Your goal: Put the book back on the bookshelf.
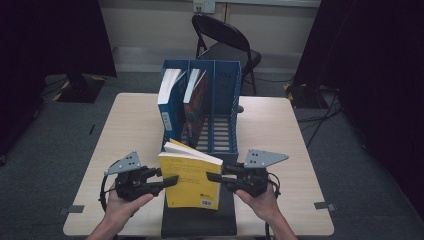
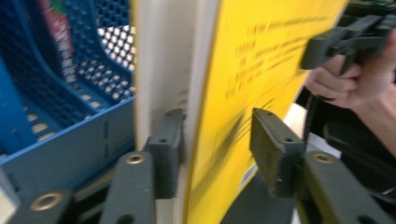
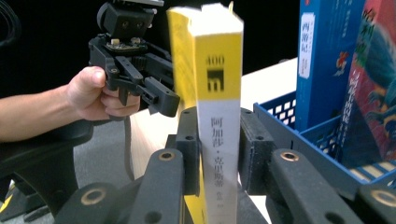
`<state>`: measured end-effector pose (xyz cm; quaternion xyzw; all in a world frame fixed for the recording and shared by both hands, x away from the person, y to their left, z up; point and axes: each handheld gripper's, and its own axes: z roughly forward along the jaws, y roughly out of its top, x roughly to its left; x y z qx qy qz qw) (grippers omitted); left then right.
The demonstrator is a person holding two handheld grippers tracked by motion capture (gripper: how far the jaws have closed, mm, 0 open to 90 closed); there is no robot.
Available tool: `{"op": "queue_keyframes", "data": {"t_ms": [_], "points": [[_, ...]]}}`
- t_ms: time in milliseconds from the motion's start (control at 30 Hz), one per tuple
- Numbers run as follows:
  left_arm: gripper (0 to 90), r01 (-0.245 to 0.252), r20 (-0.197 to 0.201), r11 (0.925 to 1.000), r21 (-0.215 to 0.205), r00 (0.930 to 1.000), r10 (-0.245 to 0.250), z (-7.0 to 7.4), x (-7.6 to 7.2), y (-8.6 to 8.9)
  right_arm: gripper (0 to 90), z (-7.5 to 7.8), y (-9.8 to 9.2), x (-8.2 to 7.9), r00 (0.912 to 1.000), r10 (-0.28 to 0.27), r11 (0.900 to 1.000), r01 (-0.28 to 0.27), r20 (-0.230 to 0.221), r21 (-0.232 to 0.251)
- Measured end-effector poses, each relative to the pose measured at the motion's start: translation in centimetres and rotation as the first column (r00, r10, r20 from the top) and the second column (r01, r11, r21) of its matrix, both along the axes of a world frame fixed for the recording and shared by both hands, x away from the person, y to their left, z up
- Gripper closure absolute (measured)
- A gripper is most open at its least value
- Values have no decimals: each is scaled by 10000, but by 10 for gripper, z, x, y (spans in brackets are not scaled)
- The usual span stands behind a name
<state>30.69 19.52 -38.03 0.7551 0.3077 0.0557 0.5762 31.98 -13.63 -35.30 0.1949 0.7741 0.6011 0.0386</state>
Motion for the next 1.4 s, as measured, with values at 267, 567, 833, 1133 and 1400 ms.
{"op": "queue_keyframes", "data": {"t_ms": [267,567,833,1133,1400], "points": [[452,-200,-88,9997,-132,9998,199,-6,8,-3,711,-8,12,2,9999,-2,9989,-4,-117,-471],[383,-214,63,9997,-100,9998,214,-10,15,-10,751,-8,15,2,9991,-433,9950,429,-29,-896],[327,-789,61,9969,-47,9969,789,-7,9,-5,754,-9,10,1,9993,-367,9959,362,-46,-831],[330,-407,-119,9987,313,9991,411,-15,18,-19,693,-10,11,0,9997,-233,9968,224,-101,-767],[371,-266,-35,9996,125,9996,266,-14,14,-17,671,-11,29,1,9997,-236,9964,228,-92,-815]]}}
